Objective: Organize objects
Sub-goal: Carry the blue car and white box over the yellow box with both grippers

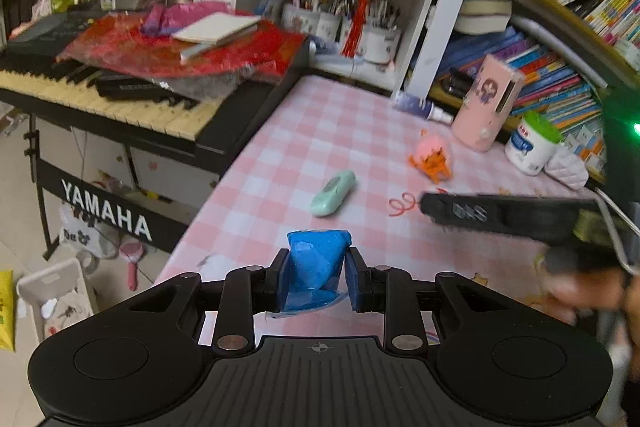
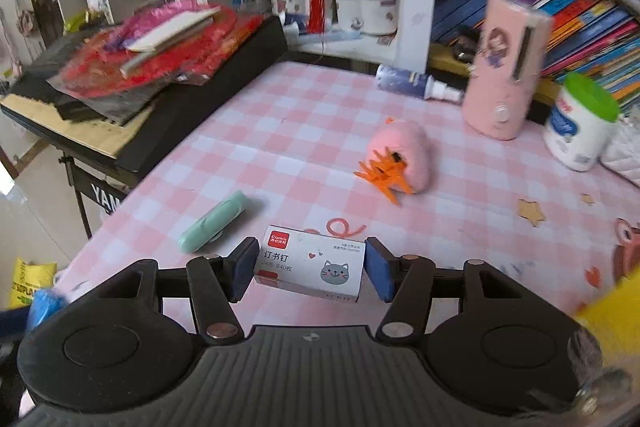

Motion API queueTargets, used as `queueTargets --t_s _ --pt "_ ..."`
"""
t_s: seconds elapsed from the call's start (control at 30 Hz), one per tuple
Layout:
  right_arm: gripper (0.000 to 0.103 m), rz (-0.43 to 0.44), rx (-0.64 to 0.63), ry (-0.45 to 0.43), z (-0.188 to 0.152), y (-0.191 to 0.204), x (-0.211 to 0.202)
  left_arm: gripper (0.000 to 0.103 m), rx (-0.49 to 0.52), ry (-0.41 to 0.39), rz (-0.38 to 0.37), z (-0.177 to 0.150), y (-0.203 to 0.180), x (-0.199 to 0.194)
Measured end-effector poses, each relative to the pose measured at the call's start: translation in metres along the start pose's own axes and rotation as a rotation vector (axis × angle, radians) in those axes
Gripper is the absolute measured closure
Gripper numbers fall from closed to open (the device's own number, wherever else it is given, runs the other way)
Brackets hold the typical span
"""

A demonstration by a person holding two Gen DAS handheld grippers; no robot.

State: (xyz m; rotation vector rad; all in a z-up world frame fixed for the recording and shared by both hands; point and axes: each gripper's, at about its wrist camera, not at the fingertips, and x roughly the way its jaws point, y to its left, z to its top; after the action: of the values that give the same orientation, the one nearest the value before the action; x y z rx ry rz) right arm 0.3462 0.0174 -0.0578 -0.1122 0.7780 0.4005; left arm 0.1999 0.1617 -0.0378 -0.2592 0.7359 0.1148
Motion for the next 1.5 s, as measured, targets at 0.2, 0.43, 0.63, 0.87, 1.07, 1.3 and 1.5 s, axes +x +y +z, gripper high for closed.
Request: queueTargets --t_s 0.2,0.43,0.63,0.87,1.07,1.3,1.5 --pt "0.048 0.048 0.010 -0.029 -0.021 0.001 -0.068 0.077 0.018 -0.025 0.026 -0.006 -0.001 -0.031" --pt "0.048 0.032 0.018 -0.033 -0.064 0.015 -0.119 0.077 0.047 -0.015 0.018 -0.033 0.006 -0.059" --pt "0.048 0.001 0.030 -0.035 -0.095 0.026 -0.147 0.077 0.071 0.017 -0.011 -0.061 0.007 -0.077" --pt "0.048 -0.042 0.063 0.005 -0.146 0.036 -0.179 0.077 0.127 0.055 -0.061 -0.101 -0.001 -0.106" --pt "0.048 -0.068 0.112 0.006 -0.186 0.041 -0.212 0.077 0.187 0.066 -0.099 -0.126 -0.010 -0.129" --pt "0.048 -0.114 0.175 -0.005 -0.219 0.039 -0.244 0.077 0.252 0.075 -0.160 -0.147 -0.026 -0.147" --pt "0.048 -0.166 0.215 -0.013 -0.236 0.030 -0.268 0.077 0.302 0.080 -0.227 -0.154 -0.045 -0.153"
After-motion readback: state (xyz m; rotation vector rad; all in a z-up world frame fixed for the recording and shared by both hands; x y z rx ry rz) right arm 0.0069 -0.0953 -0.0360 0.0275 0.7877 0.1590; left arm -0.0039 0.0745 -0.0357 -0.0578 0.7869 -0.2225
